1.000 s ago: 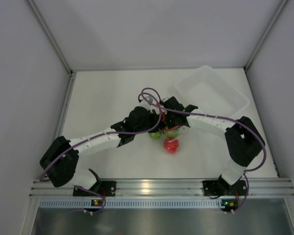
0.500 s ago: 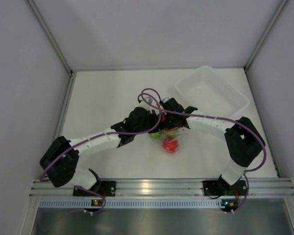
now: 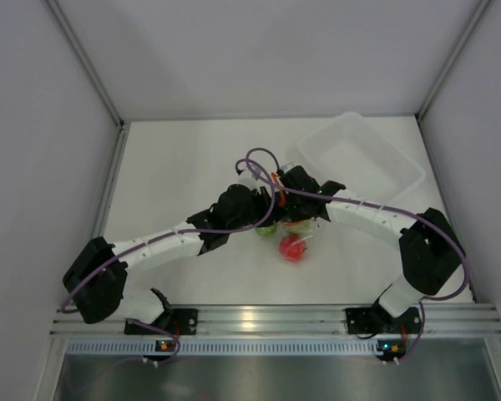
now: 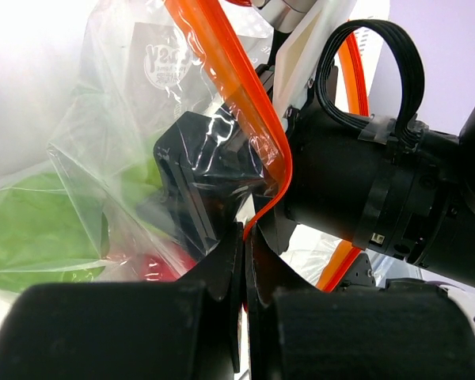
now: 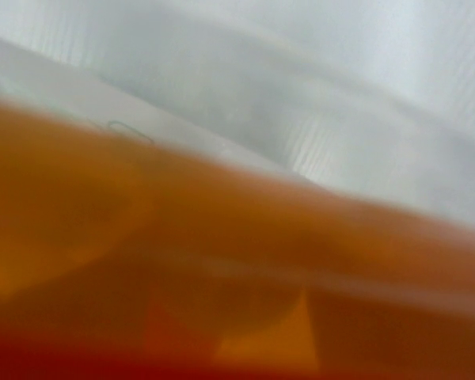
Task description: Open the zip-top bag and remove the fake food
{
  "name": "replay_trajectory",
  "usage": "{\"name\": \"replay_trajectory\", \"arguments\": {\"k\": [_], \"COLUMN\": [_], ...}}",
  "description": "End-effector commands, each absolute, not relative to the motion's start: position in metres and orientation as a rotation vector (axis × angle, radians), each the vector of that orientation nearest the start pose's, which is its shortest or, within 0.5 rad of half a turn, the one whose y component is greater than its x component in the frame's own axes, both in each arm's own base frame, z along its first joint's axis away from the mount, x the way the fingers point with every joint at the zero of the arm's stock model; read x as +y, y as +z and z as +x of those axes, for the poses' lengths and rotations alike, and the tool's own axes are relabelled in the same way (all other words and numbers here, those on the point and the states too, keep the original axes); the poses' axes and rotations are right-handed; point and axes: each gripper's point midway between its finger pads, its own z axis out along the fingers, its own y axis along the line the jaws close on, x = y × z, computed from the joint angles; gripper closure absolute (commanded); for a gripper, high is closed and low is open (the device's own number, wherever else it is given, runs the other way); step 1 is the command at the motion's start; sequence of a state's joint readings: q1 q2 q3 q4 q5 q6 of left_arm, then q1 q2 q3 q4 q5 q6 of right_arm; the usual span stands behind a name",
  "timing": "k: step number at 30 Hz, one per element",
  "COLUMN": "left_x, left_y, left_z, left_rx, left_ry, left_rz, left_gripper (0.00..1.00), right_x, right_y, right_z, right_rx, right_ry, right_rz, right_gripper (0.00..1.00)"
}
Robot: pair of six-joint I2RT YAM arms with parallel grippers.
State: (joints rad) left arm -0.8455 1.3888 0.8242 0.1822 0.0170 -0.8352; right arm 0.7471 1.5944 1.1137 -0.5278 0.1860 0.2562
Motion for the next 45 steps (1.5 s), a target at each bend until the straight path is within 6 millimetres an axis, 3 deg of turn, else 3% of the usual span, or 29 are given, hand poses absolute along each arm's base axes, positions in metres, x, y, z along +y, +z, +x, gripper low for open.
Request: {"name": "replay_trajectory", "arguments": {"k": [1,5,10,13,17,25,33,38,45], "left_x": [-0.313,-0.320,-0.317,-0.302,-0.285,-0.275,-0.290,-0.304,-0.327], "left_y": [0.151,0.152,0.172,0.176,0.171,0.165,0.148,0.165,0.199], "left_z": [0.295,0.290,0.284,0.287,0.287,0.277,0.276,0.277,0.256], "left_rx": [2.106,2.113,2.082,2.066,2.057,2.052,2.111,2.070,2.006], "left_ry": [-0.828,-0.855,-0.885,-0.830,-0.774,-0.812,-0.843,-0.904,-0.975], "left_rz": [-0.092,-0.066,-0.096,-0.163,-0.236,-0.318,-0.298,-0.265,-0.199], "left_gripper": [1.00,1.00,1.00,1.00,1.00,1.00,1.00,1.00,1.00], "right_x": [0.259,0.265,0.260,0.245,0.227,0.205,0.233,0.249,0.255], "right_y": [0.141,0.164,0.176,0.176,0.159,0.155,0.173,0.179,0.183], "right_z": [0.260,0.259,0.261,0.266,0.267,0.278,0.273,0.273,0.284], "right_rx": [2.407,2.345,2.317,2.311,2.347,2.363,2.305,2.265,2.259], "right_ry": [0.295,0.307,0.238,0.163,0.113,0.013,0.188,0.225,0.125], "right_rz": [-0.651,-0.649,-0.631,-0.589,-0.540,-0.437,-0.485,-0.514,-0.466], "right_gripper": [0.74,0.74,0.76,0.76,0.77,0.79,0.80,0.80,0.80]}}
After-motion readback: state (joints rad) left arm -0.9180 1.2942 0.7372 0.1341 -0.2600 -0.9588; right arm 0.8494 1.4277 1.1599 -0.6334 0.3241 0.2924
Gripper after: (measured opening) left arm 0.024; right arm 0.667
